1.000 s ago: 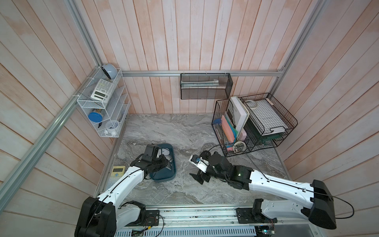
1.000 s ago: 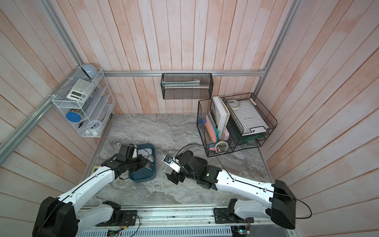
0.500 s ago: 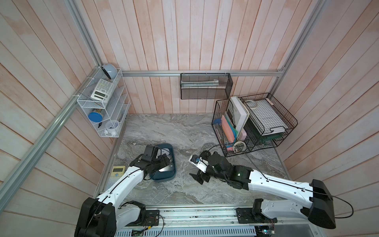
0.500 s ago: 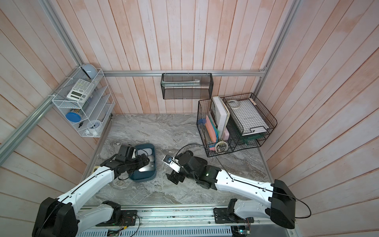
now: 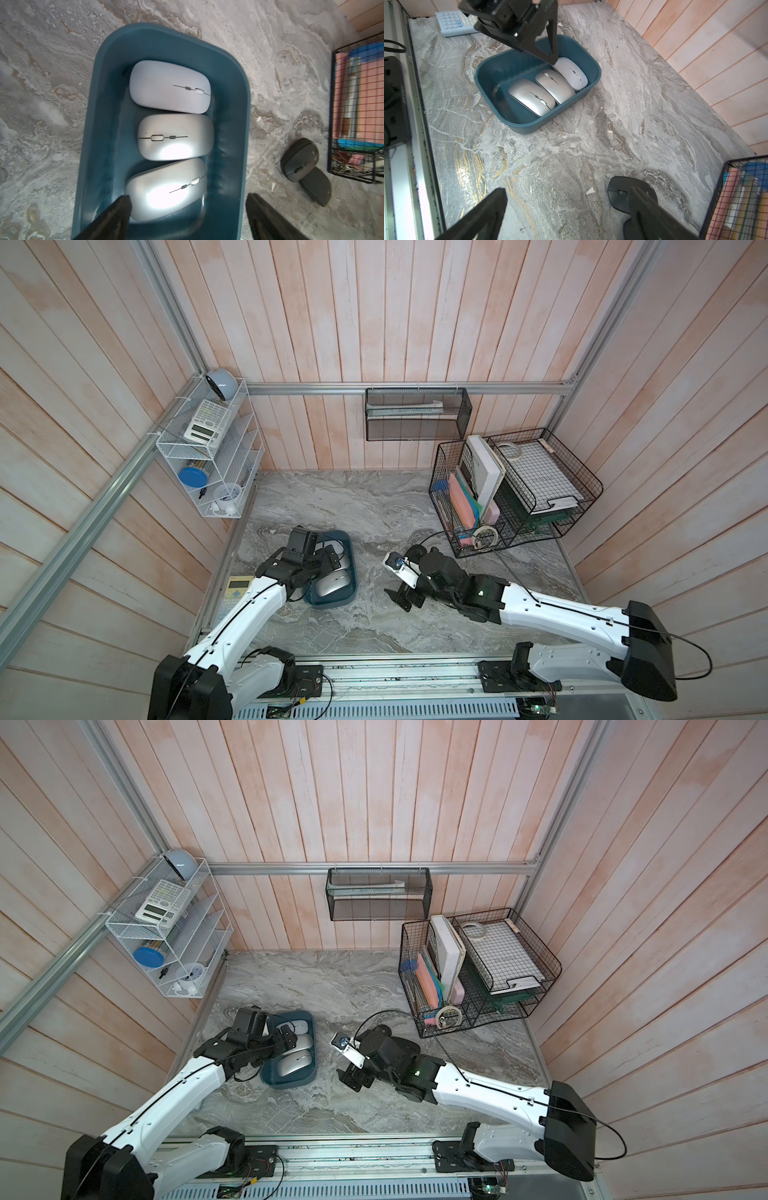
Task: Put the mouse in the storage box
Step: Place the mouse in the storage box, then pick up the mouse from the center of the board.
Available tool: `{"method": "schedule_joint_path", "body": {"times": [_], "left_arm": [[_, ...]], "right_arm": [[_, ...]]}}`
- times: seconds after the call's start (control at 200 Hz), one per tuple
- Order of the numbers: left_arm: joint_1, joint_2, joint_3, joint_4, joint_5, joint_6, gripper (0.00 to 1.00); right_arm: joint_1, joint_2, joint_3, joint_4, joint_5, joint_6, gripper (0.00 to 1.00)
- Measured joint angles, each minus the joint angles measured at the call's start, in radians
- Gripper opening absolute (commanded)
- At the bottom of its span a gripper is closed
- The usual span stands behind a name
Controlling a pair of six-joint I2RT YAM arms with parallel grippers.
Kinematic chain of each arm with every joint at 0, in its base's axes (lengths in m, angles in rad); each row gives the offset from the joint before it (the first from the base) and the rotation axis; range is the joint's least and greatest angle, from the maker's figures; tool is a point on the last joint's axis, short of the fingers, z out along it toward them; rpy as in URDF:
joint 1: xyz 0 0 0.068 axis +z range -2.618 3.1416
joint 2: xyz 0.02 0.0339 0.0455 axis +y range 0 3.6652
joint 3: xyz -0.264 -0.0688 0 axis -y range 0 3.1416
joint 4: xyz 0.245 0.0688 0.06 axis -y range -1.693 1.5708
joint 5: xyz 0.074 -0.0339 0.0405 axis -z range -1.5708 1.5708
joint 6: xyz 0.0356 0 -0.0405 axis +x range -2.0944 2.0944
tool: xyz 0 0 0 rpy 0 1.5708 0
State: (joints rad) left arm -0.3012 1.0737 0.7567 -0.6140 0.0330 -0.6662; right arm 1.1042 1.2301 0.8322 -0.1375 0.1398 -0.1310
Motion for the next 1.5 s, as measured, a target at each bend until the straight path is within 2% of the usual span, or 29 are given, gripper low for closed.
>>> {"method": "schedule_joint_path", "body": {"times": [0.19, 0.47, 0.605, 0.89, 1.24, 1.5], "left_arm": [[0.0, -0.114, 0.047, -0.043, 0.024, 0.017, 0.92], [0.0, -0.2, 0.079, -0.112, 0.048, 0.046, 0.92], [0.0, -0.213, 0.079, -0.134, 0.051, 0.053, 0.92], [0.0, -0.219, 0.078, -0.135, 0.068, 0.054, 0.92], [0.0, -0.233, 0.077, -0.135, 0.071, 0.054, 0.92], [0.0, -0.233, 0.077, -0.135, 0.071, 0.054, 0.92]], "right_arm": [[-0.056, 0.042, 0.012, -0.024, 0.036, 0.072, 0.98], [-0.36, 0.101, 0.014, -0.083, -0.019, 0.309, 0.97], [-0.443, 0.101, -0.023, -0.098, -0.039, 0.37, 0.95], [-0.509, 0.187, -0.039, -0.123, -0.093, 0.417, 0.93], [-0.547, 0.372, 0.092, -0.2, -0.191, 0.377, 0.93], [-0.566, 0.399, 0.102, -0.2, -0.239, 0.369, 0.93]]}}
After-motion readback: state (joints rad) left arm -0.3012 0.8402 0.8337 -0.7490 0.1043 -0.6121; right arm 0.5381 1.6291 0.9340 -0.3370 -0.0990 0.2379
